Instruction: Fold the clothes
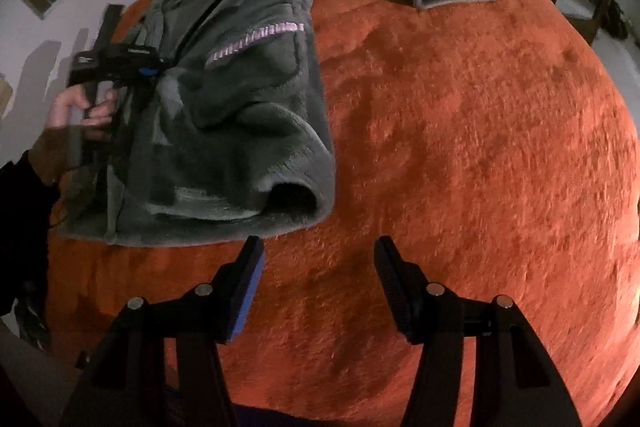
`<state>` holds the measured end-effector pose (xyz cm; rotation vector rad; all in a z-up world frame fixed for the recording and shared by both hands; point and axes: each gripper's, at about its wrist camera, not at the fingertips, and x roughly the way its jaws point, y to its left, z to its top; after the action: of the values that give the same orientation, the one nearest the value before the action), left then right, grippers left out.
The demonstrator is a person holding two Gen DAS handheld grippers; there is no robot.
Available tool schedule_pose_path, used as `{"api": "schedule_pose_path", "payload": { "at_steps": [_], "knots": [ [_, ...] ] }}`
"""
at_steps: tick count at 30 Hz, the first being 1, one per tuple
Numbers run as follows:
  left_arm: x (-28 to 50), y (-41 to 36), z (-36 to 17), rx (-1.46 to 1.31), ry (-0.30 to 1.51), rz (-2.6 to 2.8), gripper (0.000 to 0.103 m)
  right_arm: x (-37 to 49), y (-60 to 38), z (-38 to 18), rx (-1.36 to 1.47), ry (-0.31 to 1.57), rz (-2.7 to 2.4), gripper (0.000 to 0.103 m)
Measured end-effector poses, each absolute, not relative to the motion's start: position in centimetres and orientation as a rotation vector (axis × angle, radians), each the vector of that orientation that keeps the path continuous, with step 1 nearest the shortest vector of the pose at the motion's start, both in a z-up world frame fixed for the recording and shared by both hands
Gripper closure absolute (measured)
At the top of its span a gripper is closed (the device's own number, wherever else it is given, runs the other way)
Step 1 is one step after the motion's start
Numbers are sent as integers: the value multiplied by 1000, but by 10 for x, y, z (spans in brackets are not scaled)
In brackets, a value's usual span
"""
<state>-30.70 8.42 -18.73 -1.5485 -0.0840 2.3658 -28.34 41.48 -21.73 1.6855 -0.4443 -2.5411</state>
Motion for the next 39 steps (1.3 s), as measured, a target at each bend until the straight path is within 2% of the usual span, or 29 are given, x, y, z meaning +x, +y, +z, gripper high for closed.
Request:
{"api": "schedule_pose_path", "payload": {
  "at_steps": [3, 8, 13, 14, 15, 16, 17, 23, 28, 31, 34, 37, 38, 39],
  "knots": [
    [-272, 82, -170, -1495, -132, 2329, 48, -292, 418, -215, 1662, -428, -2564, 47],
    [-190, 86, -193, -1629, -262, 2048, 47, -301, 418, -223, 1663, -282, -2594, 47],
    [-143, 106, -228, -1756, -248, 1931, 47, -301, 412, -232, 1668, -160, -2588, 47],
    [-142, 109, -226, -1728, -241, 1954, 49, -301, 410, -232, 1660, -159, -2591, 47],
    [-140, 111, -224, -1702, -230, 1976, 79, -301, 408, -231, 1651, -158, -2595, 47],
    [-139, 114, -224, -1705, -180, 1988, 101, -302, 406, -231, 1645, -154, -2598, 47],
    [-138, 117, -224, -1708, -135, 2001, 103, -302, 404, -231, 1643, -150, -2598, 47],
    [-110, 88, -197, -1692, -165, 2105, 103, -300, 404, -227, 1632, -186, -2625, 47],
    [-90, 62, -194, -1675, 16, 2110, 103, -300, 406, -232, 1659, -212, -2629, 47],
    [-89, 54, -198, -1705, -29, 2104, 103, -301, 406, -236, 1682, -215, -2625, 47],
    [-97, 48, -201, -1750, -188, 2039, 98, -301, 400, -238, 1706, -144, -2621, 47],
    [-105, 46, -204, -1767, -302, 1991, 74, -298, 383, -247, 1750, 47, -2581, 47],
    [-108, 44, -204, -1769, -331, 1985, 62, -296, 378, -249, 1757, 116, -2575, 47],
    [-112, 44, -204, -1764, -356, 1981, 55, -295, 375, -249, 1755, 155, -2578, 47]
  ]
}}
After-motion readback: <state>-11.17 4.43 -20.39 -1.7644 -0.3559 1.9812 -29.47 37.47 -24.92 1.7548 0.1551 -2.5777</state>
